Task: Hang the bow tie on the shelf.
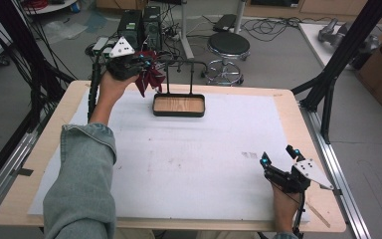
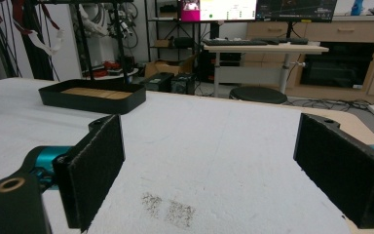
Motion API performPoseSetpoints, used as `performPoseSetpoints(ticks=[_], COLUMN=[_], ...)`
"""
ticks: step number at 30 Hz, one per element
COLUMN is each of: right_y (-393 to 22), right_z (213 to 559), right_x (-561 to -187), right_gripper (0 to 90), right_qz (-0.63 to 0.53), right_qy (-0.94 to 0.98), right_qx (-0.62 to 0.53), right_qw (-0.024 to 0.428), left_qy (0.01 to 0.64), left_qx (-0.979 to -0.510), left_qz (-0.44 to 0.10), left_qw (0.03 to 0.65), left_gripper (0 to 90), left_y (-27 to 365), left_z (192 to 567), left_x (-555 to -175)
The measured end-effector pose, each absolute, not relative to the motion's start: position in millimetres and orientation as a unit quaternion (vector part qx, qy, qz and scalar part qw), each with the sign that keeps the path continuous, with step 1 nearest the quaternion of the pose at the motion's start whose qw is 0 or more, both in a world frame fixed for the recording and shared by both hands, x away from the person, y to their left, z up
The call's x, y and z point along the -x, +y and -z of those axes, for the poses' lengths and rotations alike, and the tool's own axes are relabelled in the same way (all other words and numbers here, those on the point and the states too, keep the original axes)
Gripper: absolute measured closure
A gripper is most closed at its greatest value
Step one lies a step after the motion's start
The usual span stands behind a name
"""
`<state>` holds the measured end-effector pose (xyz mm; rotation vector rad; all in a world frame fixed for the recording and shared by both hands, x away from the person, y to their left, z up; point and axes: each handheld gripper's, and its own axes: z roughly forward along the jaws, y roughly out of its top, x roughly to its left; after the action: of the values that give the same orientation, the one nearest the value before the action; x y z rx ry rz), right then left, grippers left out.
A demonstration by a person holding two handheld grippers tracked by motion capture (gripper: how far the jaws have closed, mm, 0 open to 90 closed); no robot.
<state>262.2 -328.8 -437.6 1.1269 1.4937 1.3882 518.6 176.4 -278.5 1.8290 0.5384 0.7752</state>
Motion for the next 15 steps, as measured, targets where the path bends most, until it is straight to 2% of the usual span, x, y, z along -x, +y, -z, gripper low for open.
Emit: performPoseSetpoints(ticks=[9,15], right_y=[-327.7,-327.6], right_z=[437.9,437.8], right_x=[-262.3,-262.3], right_gripper=[10.3,10.3], right_qz=[-0.545,-0.543], right_qy=[0.592,0.593], right_qx=[-0.444,-0.444], right_qw=[0.395,0.394], left_qy=[0.248,0.267], left_qx=[-0.773,-0.781], left_qz=[-0.326,-0.331], left_qw=[0.484,0.457], left_gripper=[85.4,84.8], left_y=[186.5,180.6], left_z=[287.8,308.7], left_x=[-530.7,-536.8])
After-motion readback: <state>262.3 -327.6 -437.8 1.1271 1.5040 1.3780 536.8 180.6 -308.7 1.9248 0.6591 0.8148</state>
